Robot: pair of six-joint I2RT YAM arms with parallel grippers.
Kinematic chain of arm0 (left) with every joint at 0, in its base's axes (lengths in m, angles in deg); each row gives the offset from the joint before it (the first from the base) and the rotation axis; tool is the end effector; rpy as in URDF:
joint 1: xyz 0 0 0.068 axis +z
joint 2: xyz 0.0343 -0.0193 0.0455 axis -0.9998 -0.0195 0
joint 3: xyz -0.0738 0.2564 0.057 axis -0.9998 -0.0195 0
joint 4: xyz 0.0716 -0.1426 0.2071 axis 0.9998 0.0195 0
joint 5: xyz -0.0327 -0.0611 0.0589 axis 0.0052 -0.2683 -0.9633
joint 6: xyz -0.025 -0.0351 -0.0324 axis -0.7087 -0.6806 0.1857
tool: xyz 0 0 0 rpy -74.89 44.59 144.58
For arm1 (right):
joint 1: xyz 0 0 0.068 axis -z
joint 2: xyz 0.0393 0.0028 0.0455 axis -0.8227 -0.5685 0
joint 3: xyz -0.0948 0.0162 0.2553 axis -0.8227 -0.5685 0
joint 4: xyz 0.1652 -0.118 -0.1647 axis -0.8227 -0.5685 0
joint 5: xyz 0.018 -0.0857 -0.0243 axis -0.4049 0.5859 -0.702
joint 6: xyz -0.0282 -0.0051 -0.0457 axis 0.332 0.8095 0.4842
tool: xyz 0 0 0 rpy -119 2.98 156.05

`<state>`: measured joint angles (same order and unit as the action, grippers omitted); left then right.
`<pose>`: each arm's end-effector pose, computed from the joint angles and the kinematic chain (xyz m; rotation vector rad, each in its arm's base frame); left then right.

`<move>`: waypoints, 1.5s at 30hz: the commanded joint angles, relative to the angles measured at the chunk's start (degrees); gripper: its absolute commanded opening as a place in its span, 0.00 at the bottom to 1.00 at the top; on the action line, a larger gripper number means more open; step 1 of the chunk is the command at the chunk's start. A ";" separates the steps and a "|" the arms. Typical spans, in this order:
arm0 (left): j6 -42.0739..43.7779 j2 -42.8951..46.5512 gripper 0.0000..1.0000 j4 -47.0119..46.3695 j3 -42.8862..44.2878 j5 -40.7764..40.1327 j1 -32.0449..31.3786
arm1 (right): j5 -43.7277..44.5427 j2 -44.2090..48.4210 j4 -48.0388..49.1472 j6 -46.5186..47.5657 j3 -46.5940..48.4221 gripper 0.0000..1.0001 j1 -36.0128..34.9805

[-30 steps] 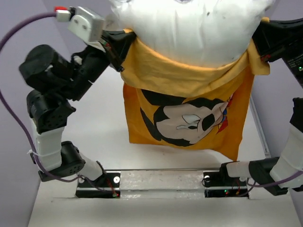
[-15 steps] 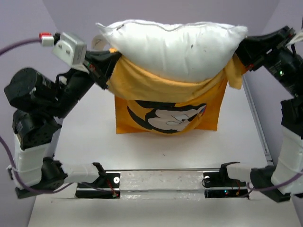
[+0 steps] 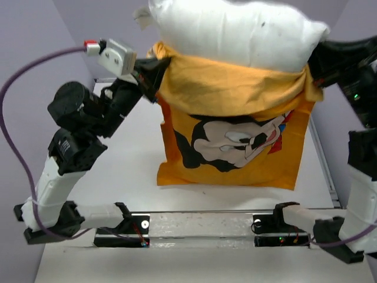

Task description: Put the pillow into the pillowcase

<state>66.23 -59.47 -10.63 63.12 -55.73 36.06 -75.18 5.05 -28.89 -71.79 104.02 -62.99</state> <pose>0.1034 -0.1265 0.6347 0.4277 0.9860 -0.5810 0.1073 0.0313 0.6563 -0.3367 1.0132 0.7012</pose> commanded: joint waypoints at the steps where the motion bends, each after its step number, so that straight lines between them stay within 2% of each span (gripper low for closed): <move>1: -2.90 7.63 0.00 -6.55 0.04 3.51 7.94 | -0.73 1.77 3.22 0.37 -11.02 0.00 -0.27; 3: -1.59 1.22 0.00 1.59 23.12 7.65 8.35 | 1.46 -2.03 1.15 1.80 6.66 0.00 -0.27; 4: -2.10 -6.29 0.00 9.81 33.94 12.81 8.34 | 2.08 -3.88 -0.26 1.98 22.77 0.00 -0.27; 5: -2.37 -9.76 0.00 14.85 42.84 13.47 8.34 | 0.43 -4.94 -2.27 1.63 24.49 0.00 -0.27; 6: -2.37 -16.06 0.01 21.08 50.41 13.21 8.34 | -1.07 -1.91 -1.86 1.20 19.46 0.00 -0.27; 7: -2.29 -20.13 0.02 33.50 53.36 10.34 8.34 | -1.34 2.21 8.59 -0.81 -5.73 0.00 -0.27; 8: -2.37 -22.60 0.03 36.14 54.17 7.53 8.34 | 2.05 6.34 13.92 -2.22 -16.08 0.00 -0.27; 9: -2.11 -25.41 0.03 36.17 54.61 7.76 8.34 | 2.43 6.12 12.92 -2.32 -17.31 0.00 -0.27; 11: -2.72 -22.47 0.00 22.34 54.44 11.96 8.34 | 0.07 -1.49 -0.89 0.47 0.32 0.00 -0.27; 12: -3.68 -15.40 0.00 12.19 49.57 12.68 8.34 | -0.72 -7.01 -2.02 0.49 20.79 0.00 -0.27; 13: -3.78 -10.72 0.00 8.35 42.99 12.51 8.26 | -0.38 -8.19 -2.72 0.31 27.61 0.00 -0.27; 14: -3.60 -5.54 0.00 4.92 33.27 12.86 8.34 | -1.77 -7.77 -4.21 0.57 29.42 0.00 -0.27; 15: -4.47 5.21 0.00 -0.43 8.03 13.12 8.26 | -2.31 -5.59 -4.05 1.10 15.60 0.00 -0.27; 16: -5.27 9.67 0.00 -12.40 -13.20 9.90 8.34 | 1.08 3.31 7.18 -0.29 1.02 0.00 -0.27; 17: -6.23 12.85 0.00 -15.56 -16.11 6.91 8.34 | 2.51 6.27 11.55 -1.43 -11.92 0.00 -0.27; 18: -6.07 12.10 0.00 -15.60 -12.31 5.66 8.34 | 2.26 5.43 8.20 -0.23 -15.01 0.00 -0.27; 19: -3.80 9.22 0.00 -5.68 -3.91 7.22 8.43 | 1.13 -2.15 -2.45 1.96 2.97 0.00 -0.27; 20: -3.08 1.88 0.00 -1.58 17.92 9.32 8.35 | -0.28 -5.45 -3.77 1.63 14.12 0.00 -0.27; 21: -3.16 -1.85 0.00 2.29 28.15 12.74 8.34 | -0.03 -8.00 -3.70 1.11 23.62 0.00 -0.27; 22: -3.77 -4.93 0.00 11.12 34.69 15.47 8.43 | -0.20 -9.16 -3.61 0.58 31.81 0.00 -0.27; 23: -3.69 -9.40 0.02 16.43 38.84 12.54 8.43 | -2.99 -6.30 -2.65 -0.47 27.37 0.00 -0.27; 25: -3.43 -12.07 0.04 24.71 35.22 10.14 8.35 | -2.24 1.77 6.87 -2.05 2.42 0.00 -0.27; 26: -3.08 -12.60 0.03 22.31 32.84 11.00 8.43 | -0.31 3.38 7.81 -2.50 -9.30 0.00 -0.27; 28: -3.86 -14.44 0.00 11.28 41.20 15.21 8.43 | -0.64 -5.53 -3.21 0.39 9.02 0.00 -0.27; 29: -5.00 -14.89 0.00 8.51 47.52 16.10 8.43 | -0.12 -8.35 -4.82 0.49 29.49 0.00 -0.27; 30: -5.01 -14.20 0.00 6.48 48.37 16.55 8.43 | 0.75 -10.82 -4.75 0.49 35.44 0.00 -0.27; 31: -4.57 -8.97 0.00 4.81 42.72 16.11 8.43 | 0.68 -9.36 -4.75 0.66 35.50 0.00 -0.27; 32: -3.79 -5.44 0.00 3.23 33.35 15.07 8.43 | -0.72 -6.13 -4.14 1.19 28.80 0.00 -0.27; 33: -2.56 2.26 0.00 -0.70 9.07 12.71 8.52 | -0.30 -1.48 2.74 0.84 1.32 0.00 -0.27; 34: -3.51 5.55 0.00 -6.66 -2.57 6.51 8.69 | 1.54 5.18 9.59 -0.64 -11.13 0.00 -0.27; 35: -4.99 7.32 0.00 -14.72 -9.91 7.05 9.74 | 1.99 3.85 11.40 -1.26 -14.39 0.00 -0.27; 36: -5.44 4.04 0.00 -12.37 -2.93 8.71 11.40 | 0.08 0.09 0.72 1.69 1.76 0.00 -0.27; 37: -4.40 0.52 0.00 -1.90 7.23 12.38 12.81 | -0.37 -7.34 -3.91 2.41 13.15 0.00 -0.27; 38: -3.87 -3.69 0.00 1.86 20.12 13.81 12.74 | 0.75 -9.85 -5.44 2.34 23.35 0.00 -0.27; 39: -5.69 -12.52 0.00 5.29 45.14 16.44 12.83 | 0.76 -11.35 -4.85 1.64 31.20 0.00 -0.27; 40: -6.58 -15.83 0.00 11.50 53.74 20.12 12.91 | -0.19 -11.28 -4.40 0.94 32.24 0.00 -0.27; 41: -6.16 -15.16 0.00 14.00 52.17 19.81 12.91 | -2.12 -5.63 -0.48 -0.03 23.37 0.00 -0.27; 42: -4.59 -13.94 0.01 16.11 38.23 19.02 12.91 | -2.83 -1.22 5.12 -0.47 9.88 0.00 -0.27; 43: -4.05 -11.14 0.02 13.09 30.00 15.53 13.00 | 0.64 1.87 9.88 -0.57 -7.65 0.00 -0.27; 44: -4.74 -9.03 0.01 7.57 21.57 16.28 13.18 | 2.59 -0.53 3.40 1.17 -4.52 0.00 -0.27; 45: -6.14 -5.87 0.00 1.78 14.96 17.68 13.27 | 0.87 -3.69 -1.28 2.24 3.86 0.00 -0.27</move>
<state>60.85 -72.35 1.46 91.23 -40.27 48.63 -74.41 0.37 -29.50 -71.33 108.85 -62.95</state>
